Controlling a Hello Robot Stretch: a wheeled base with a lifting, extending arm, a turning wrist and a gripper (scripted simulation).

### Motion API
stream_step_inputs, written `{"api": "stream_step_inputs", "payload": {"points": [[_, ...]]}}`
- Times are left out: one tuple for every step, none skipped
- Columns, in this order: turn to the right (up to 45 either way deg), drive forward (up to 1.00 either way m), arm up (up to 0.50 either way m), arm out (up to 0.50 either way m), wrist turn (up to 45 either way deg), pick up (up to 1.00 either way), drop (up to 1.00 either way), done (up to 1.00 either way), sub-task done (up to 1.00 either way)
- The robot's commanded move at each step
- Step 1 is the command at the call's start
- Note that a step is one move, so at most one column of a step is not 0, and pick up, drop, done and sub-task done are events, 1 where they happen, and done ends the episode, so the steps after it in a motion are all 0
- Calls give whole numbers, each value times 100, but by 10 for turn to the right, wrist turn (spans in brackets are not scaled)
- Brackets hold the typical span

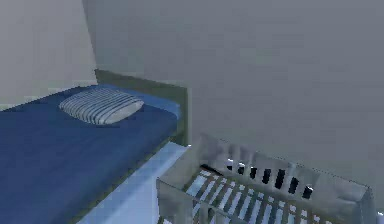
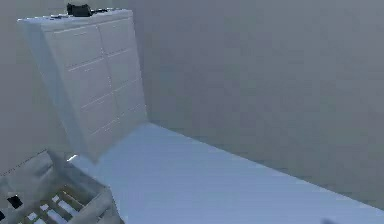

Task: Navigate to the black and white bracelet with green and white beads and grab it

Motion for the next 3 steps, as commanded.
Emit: {"api": "stream_step_inputs", "payload": {"points": [[450, 0, 0, 0, 0, 0, 0, 0, 0], [450, 0, 0, 0, 0, 0, 0, 0, 0], [390, 0, 0, 0, 0, 0, 0, 0, 0]]}}
